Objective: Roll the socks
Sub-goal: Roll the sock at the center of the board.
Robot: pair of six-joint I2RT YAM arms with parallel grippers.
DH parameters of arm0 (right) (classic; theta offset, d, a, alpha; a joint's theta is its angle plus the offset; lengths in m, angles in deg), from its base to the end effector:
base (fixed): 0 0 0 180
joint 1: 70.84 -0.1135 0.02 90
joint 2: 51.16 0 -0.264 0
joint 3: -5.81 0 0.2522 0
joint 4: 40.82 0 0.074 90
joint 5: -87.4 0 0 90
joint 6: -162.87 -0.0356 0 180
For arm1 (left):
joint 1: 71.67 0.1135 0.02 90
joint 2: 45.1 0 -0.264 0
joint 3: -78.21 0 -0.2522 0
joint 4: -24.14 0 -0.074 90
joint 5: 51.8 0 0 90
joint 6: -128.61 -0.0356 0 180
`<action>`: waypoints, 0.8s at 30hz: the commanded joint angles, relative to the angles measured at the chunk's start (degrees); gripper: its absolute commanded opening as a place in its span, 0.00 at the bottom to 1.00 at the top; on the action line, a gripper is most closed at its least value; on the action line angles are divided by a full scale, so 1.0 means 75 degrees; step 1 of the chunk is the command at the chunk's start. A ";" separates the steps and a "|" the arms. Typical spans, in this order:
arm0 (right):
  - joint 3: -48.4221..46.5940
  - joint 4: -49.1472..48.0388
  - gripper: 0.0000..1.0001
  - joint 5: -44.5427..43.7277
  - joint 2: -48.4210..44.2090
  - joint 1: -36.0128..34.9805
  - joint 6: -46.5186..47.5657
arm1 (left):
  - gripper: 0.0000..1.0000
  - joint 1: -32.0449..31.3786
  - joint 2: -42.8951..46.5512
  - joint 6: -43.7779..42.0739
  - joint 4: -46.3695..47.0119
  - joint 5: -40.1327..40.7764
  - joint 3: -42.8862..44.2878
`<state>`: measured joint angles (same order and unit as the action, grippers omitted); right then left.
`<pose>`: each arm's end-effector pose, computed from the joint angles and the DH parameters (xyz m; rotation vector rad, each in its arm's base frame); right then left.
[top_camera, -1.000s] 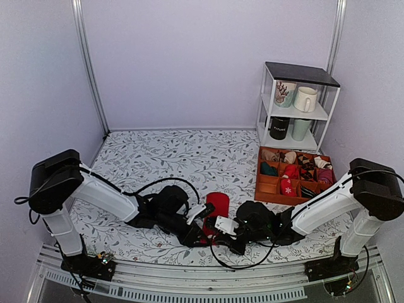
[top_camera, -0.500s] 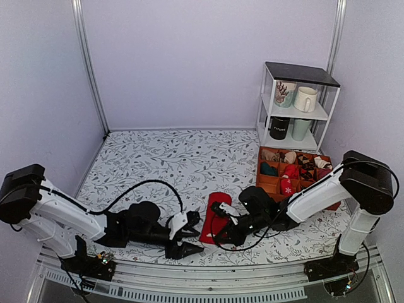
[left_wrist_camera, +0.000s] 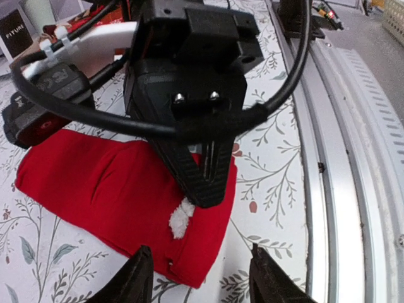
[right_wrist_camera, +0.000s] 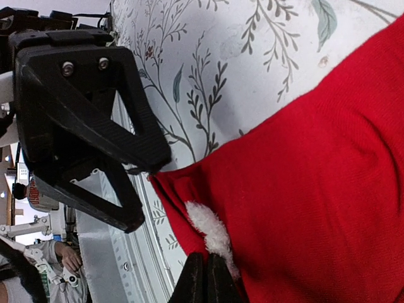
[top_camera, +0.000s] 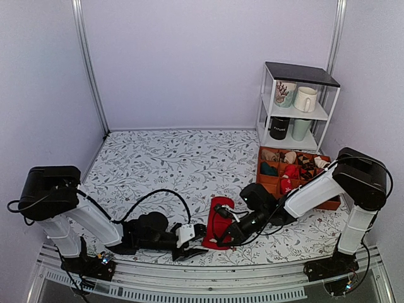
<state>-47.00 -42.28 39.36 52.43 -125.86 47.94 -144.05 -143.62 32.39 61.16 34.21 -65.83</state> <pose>0.1565 0.2652 0.0985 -1.0692 2.5023 1.4333 0.0806 -0.2620 0.1035 1.3715 1.6026 -0.7872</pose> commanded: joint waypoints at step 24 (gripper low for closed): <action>0.0059 0.1281 0.06 0.0090 0.0389 0.0095 0.0033 | 0.00 0.0243 -0.1323 0.0691 -0.0891 -0.0909 0.0974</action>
<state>-47.65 -39.75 42.85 53.07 -125.14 47.79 -142.74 -151.79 34.31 60.49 29.45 -59.80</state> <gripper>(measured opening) 0.055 0.014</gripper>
